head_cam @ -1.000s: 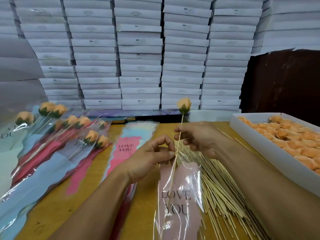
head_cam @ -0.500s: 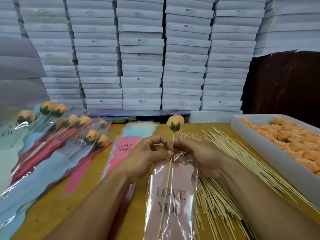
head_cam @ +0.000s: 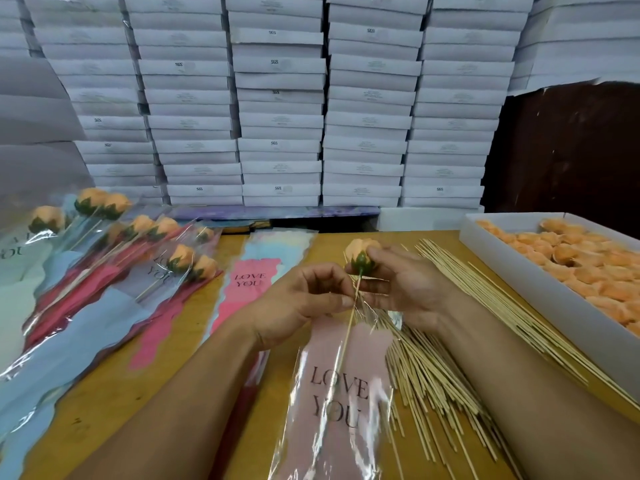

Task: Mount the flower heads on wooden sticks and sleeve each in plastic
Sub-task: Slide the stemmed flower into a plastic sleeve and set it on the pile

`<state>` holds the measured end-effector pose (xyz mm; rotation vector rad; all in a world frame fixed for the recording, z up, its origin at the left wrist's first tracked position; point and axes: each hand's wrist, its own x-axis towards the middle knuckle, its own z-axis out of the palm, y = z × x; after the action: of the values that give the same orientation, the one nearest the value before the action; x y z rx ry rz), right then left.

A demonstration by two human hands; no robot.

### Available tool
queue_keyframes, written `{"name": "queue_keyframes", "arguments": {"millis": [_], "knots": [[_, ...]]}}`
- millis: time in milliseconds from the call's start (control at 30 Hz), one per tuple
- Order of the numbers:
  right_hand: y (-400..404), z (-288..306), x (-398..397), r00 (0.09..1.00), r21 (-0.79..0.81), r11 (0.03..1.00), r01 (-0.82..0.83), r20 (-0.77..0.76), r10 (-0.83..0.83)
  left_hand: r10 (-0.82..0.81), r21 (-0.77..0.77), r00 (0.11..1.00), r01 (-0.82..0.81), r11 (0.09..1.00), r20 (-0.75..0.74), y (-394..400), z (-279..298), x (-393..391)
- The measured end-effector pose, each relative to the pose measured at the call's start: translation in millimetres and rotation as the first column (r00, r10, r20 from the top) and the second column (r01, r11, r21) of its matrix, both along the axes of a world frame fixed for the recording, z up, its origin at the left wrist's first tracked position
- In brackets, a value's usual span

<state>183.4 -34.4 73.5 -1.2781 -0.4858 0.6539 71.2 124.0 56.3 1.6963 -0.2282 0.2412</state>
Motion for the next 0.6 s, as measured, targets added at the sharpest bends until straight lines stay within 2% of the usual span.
{"name": "queue_keyframes", "arguments": {"millis": [200, 333, 533, 600], "knots": [[1, -4, -2, 1.000, -0.046, 0.999, -0.028, 0.010, 0.029, 0.058, 0.075, 0.997, -0.061, 0.995, 0.043, -1, 5, -3], [0, -4, -5, 0.998, -0.017, 0.999, -0.051, 0.035, 0.052, 0.110, 0.103, 0.991, -0.117, 0.988, 0.077, -2, 7, -5], [-1, -6, -10, 0.973, -0.119, 0.992, -0.040, 0.220, 0.066, 0.170, 0.136, 0.983, -0.179, 0.974, 0.074, -3, 8, -5], [-1, -6, -11, 0.970, -0.119, 0.992, -0.029, 0.238, 0.057, 0.193, 0.146, 0.978, -0.203, 0.968, 0.080, -5, 9, -6]]}}
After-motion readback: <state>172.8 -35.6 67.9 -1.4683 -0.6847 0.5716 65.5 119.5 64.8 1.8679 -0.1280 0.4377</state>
